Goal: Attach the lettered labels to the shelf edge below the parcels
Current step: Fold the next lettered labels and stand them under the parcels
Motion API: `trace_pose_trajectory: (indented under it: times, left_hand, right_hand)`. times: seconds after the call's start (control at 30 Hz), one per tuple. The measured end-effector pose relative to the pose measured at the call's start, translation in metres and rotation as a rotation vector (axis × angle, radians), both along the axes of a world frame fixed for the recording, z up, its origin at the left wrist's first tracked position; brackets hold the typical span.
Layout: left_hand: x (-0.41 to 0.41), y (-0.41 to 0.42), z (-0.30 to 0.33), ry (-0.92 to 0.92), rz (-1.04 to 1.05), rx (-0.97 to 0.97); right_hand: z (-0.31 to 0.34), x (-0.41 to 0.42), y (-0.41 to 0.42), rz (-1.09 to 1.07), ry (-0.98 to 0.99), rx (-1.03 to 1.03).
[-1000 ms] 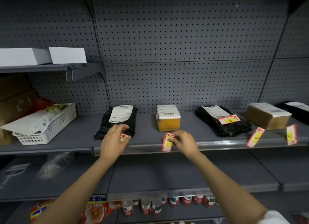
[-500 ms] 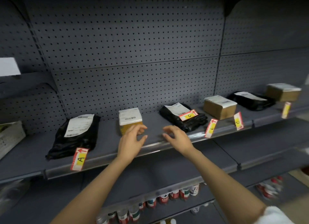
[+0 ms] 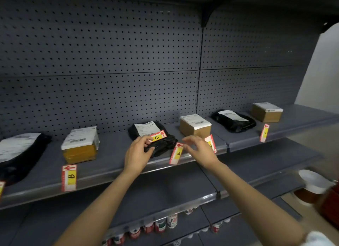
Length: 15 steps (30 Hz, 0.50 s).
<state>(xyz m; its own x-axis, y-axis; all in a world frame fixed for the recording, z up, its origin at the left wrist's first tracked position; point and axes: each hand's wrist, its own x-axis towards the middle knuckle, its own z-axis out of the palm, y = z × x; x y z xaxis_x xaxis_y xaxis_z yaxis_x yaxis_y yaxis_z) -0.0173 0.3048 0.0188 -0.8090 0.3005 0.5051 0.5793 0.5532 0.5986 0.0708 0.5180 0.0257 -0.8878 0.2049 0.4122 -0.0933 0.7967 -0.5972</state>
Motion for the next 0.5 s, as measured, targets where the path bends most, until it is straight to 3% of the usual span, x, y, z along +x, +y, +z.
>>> trace_pose_trajectory:
  times: [0.13, 0.37, 0.5]
  left_hand:
    - [-0.004, 0.011, -0.009, -0.016, 0.110, 0.030]
    - [-0.041, 0.004, -0.004, -0.024, 0.212, -0.130]
    - [-0.071, 0.017, 0.000, -0.018, 0.157, -0.250]
  right_hand:
    - [0.007, -0.023, 0.021, 0.070, -0.031, 0.057]
    - [0.005, -0.092, 0.002, 0.177, -0.086, 0.031]
    - [0.005, -0.129, -0.005, 0.173, -0.137, 0.024]
